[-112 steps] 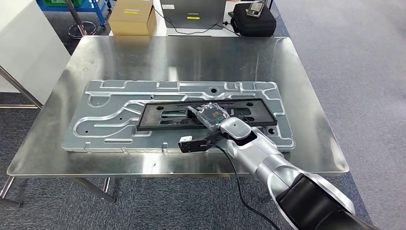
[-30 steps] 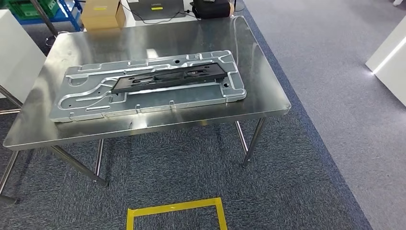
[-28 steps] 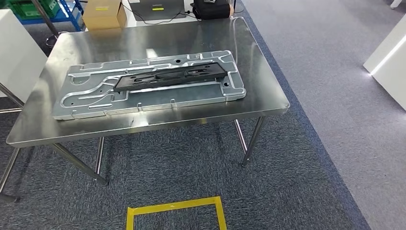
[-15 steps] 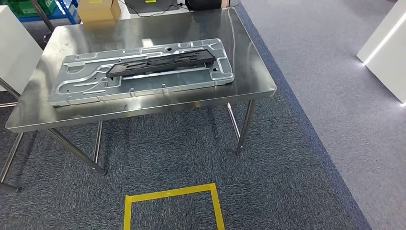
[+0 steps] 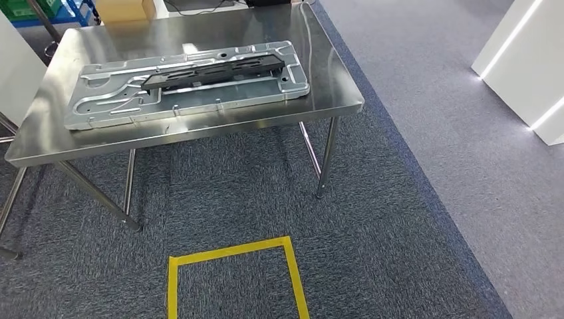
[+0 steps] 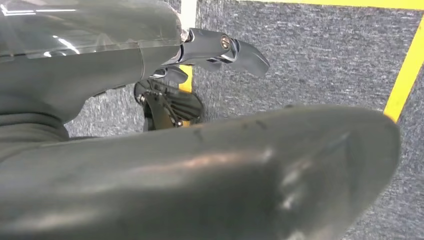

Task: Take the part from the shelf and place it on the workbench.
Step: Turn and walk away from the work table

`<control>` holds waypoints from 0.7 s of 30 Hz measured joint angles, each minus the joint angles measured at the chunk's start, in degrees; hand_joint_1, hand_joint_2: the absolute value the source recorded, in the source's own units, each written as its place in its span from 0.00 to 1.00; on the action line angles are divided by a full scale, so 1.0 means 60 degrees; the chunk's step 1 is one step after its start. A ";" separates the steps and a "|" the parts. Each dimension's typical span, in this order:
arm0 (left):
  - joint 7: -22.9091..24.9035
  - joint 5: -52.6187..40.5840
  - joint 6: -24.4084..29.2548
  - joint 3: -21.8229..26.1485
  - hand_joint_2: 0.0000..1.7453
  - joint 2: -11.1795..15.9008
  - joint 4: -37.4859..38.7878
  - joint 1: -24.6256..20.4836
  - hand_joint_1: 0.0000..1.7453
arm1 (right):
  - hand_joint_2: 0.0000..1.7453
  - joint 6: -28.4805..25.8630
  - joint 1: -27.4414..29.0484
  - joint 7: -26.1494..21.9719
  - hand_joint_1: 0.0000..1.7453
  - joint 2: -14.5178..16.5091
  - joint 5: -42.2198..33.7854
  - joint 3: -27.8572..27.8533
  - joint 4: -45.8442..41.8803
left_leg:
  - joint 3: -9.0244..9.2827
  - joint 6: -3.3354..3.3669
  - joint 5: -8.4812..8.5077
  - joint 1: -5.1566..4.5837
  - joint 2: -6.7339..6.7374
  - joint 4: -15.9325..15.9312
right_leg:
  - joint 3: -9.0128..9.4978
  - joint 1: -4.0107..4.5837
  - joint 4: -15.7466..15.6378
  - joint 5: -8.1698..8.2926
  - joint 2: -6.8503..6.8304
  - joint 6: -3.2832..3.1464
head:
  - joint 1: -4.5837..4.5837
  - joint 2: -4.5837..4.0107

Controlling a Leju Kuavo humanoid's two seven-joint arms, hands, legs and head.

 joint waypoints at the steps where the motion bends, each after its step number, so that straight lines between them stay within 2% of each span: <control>1: -0.0005 -0.0011 -0.0007 -0.0009 0.00 -0.0003 0.0002 0.0001 0.00 | 0.00 0.0007 0.0009 -0.0004 0.00 0.0001 -0.0023 -0.0003 0.0013 | -0.0084 0.0064 0.0142 0.0015 0.0052 -0.0044 | -0.0052 -0.0003 0.0095 -0.0178 -0.0042 0.0036 | 0.0003 0.0000; 2: -0.0009 -0.0016 -0.0011 -0.0017 0.00 -0.0005 0.0004 0.0009 0.00 | 0.00 0.0017 0.0010 -0.0006 0.00 0.0003 -0.0042 -0.0005 0.0025 | -0.0197 0.0115 0.0293 0.0034 0.0109 -0.0080 | -0.0136 -0.0003 0.0352 -0.0549 -0.0104 0.0060 | 0.0008 0.0000; 3: -0.0010 -0.0019 -0.0013 -0.0025 0.00 -0.0006 0.0005 0.0014 0.00 | 0.00 0.0039 -0.0008 -0.0008 0.00 0.0004 -0.0052 -0.0006 0.0036 | -0.0335 0.0153 0.0419 0.0043 0.0167 -0.0079 | -0.0249 -0.0019 0.0808 -0.1091 -0.0182 0.0073 | 0.0010 0.0000; 4: -0.0011 -0.0018 -0.0014 -0.0032 0.00 -0.0004 0.0005 0.0024 0.00 | 0.00 0.0069 -0.0023 -0.0010 0.00 0.0005 -0.0057 -0.0006 0.0042 | -0.0496 0.0176 0.0531 0.0037 0.0207 -0.0058 | -0.0369 -0.0023 0.1394 -0.1632 -0.0236 0.0103 | 0.0014 0.0000; 5: -0.0010 -0.0013 -0.0013 -0.0036 0.00 0.0001 0.0005 0.0030 0.00 | 0.00 0.0102 -0.0038 -0.0014 0.00 0.0005 -0.0057 -0.0006 0.0044 | -0.0668 0.0175 0.0637 0.0034 0.0256 -0.0019 | -0.0455 -0.0036 0.2000 -0.1969 -0.0262 0.0140 | 0.0015 0.0000; 6: -0.0009 -0.0007 -0.0012 -0.0038 0.00 0.0006 0.0005 0.0029 0.00 | 0.00 0.0135 -0.0052 -0.0018 0.00 0.0004 -0.0056 -0.0006 0.0044 | -0.0856 0.0162 0.0740 0.0032 0.0300 0.0033 | -0.0472 -0.0053 0.2483 -0.2048 -0.0277 0.0179 | 0.0015 0.0000; 7: -0.0008 -0.0002 -0.0011 -0.0039 0.00 0.0011 0.0005 0.0024 0.00 | 0.00 0.0158 -0.0065 -0.0020 0.00 0.0004 -0.0053 -0.0006 0.0044 | -0.1053 0.0142 0.0838 0.0031 0.0339 0.0100 | -0.0371 -0.0078 0.2716 -0.1888 -0.0288 0.0212 | 0.0015 0.0000; 8: -0.0007 0.0001 -0.0010 -0.0042 0.00 0.0015 0.0006 0.0018 0.00 | 0.00 0.0169 -0.0076 -0.0015 0.00 0.0004 -0.0045 -0.0006 0.0044 | -0.1258 0.0114 0.0929 0.0033 0.0367 0.0187 | -0.0113 -0.0108 0.2634 -0.1605 -0.0299 0.0235 | 0.0015 0.0000; 9: -0.0008 -0.0003 -0.0011 -0.0046 0.00 0.0015 0.0006 0.0012 0.00 | 0.00 0.0171 -0.0087 -0.0007 0.00 0.0004 -0.0036 -0.0006 0.0044 | -0.1451 0.0078 0.1008 0.0034 0.0384 0.0287 | 0.0314 -0.0136 0.2228 -0.1365 -0.0311 0.0247 | 0.0014 0.0000; 10: -0.0009 -0.0015 -0.0012 -0.0050 0.00 0.0015 0.0007 0.0011 0.00 | 0.00 0.0167 -0.0103 0.0001 0.00 0.0004 -0.0027 -0.0006 0.0044 | -0.1624 0.0039 0.1069 0.0026 0.0392 0.0398 | 0.0884 -0.0146 0.1570 -0.1311 -0.0322 0.0246 | 0.0015 0.0000; 11: -0.0010 -0.0029 -0.0014 -0.0056 0.00 0.0011 0.0010 0.0009 0.00 | 0.00 0.0157 -0.0120 0.0008 0.00 -0.0002 -0.0020 -0.0006 0.0043 | -0.1767 -0.0006 0.1120 0.0017 0.0398 0.0509 | 0.1427 -0.0139 0.0826 -0.1443 -0.0327 0.0220 | 0.0009 0.0000; 12: -0.0011 -0.0045 -0.0020 -0.0060 0.00 0.0007 0.0012 0.0006 0.00 | 0.00 0.0146 -0.0135 0.0011 0.00 -0.0006 -0.0017 -0.0006 0.0043 | -0.1865 -0.0058 0.1178 0.0012 0.0404 0.0592 | 0.1813 -0.0118 0.0248 -0.1618 -0.0332 0.0178 | 0.0007 0.0000; 13: -0.0011 -0.0057 -0.0025 -0.0065 0.00 0.0003 0.0014 0.0005 0.00 | 0.00 0.0136 -0.0144 0.0013 0.00 -0.0012 -0.0015 -0.0007 0.0043 | -0.1931 -0.0112 0.1245 0.0016 0.0410 0.0641 | 0.2021 -0.0080 -0.0113 -0.1766 -0.0332 0.0120 | 0.0004 0.0000; 14: -0.0011 -0.0064 -0.0031 -0.0067 0.00 0.0000 0.0016 0.0008 0.00 | 0.00 0.0126 -0.0140 0.0016 0.00 -0.0016 -0.0011 -0.0009 0.0044 | -0.1977 -0.0175 0.1330 0.0023 0.0413 0.0660 | 0.2025 -0.0065 -0.0257 -0.1789 -0.0336 0.0044 | 0.0003 0.0000; 15: -0.0008 -0.0068 -0.0034 -0.0070 0.00 -0.0001 0.0016 0.0011 0.00 | 0.00 0.0119 -0.0138 0.0022 0.00 -0.0016 -0.0002 -0.0016 0.0048 | -0.2022 -0.0237 0.1356 0.0048 0.0400 0.0681 | 0.1945 -0.0065 -0.0250 -0.1698 -0.0362 -0.0035 | 0.0012 0.0000; 16: 0.0002 -0.0076 -0.0031 -0.0072 0.00 -0.0002 0.0016 0.0020 0.00 | 0.00 0.0113 -0.0140 0.0027 0.00 -0.0016 0.0016 -0.0026 0.0052 | -0.2097 -0.0295 0.1233 0.0070 0.0382 0.0767 | 0.1853 -0.0070 -0.0256 -0.1599 -0.0386 -0.0123 | 0.0014 0.0000; 17: 0.0019 -0.0083 -0.0024 -0.0074 0.00 -0.0004 0.0016 0.0029 0.00 | 0.00 0.0107 -0.0146 0.0033 0.00 -0.0015 0.0048 -0.0036 0.0056 | -0.2205 -0.0348 0.0931 0.0088 0.0364 0.0997 | 0.1740 -0.0087 -0.0270 -0.1484 -0.0414 -0.0202 | 0.0005 0.0000; 18: 0.0045 -0.0090 -0.0014 -0.0076 0.00 -0.0009 0.0019 0.0033 0.00 | 0.00 0.0100 -0.0158 0.0035 0.00 -0.0015 0.0087 -0.0045 0.0058 | -0.2342 -0.0391 0.0459 0.0121 0.0349 0.1407 | 0.1609 -0.0086 -0.0272 -0.1370 -0.0440 -0.0260 | -0.0004 0.0000; 19: 0.0074 -0.0096 -0.0001 -0.0077 0.00 -0.0015 0.0022 0.0035 0.00 | 0.00 0.0093 -0.0164 0.0036 0.00 -0.0015 0.0127 -0.0049 0.0058 | -0.2480 -0.0429 -0.0043 0.0142 0.0346 0.1944 | 0.1468 -0.0073 -0.0267 -0.1260 -0.0449 -0.0295 | -0.0019 0.0000; 20: 0.0098 -0.0097 0.0010 -0.0079 0.00 -0.0019 0.0026 0.0032 0.00 | 0.00 0.0087 -0.0167 0.0033 0.00 -0.0015 0.0166 -0.0050 0.0058 | -0.2585 -0.0458 -0.0425 0.0168 0.0345 0.2522 | 0.1318 -0.0062 -0.0255 -0.1147 -0.0458 -0.0304 | -0.0028 0.0000; 21: 0.0117 -0.0098 0.0020 -0.0081 0.00 -0.0022 0.0028 0.0024 0.00 | 0.00 0.0089 -0.0169 0.0015 0.00 -0.0015 0.0193 -0.0050 0.0058 | -0.2611 -0.0483 -0.0581 0.0190 0.0346 0.2985 | 0.1155 -0.0052 -0.0232 -0.1034 -0.0463 -0.0298 | -0.0028 0.0000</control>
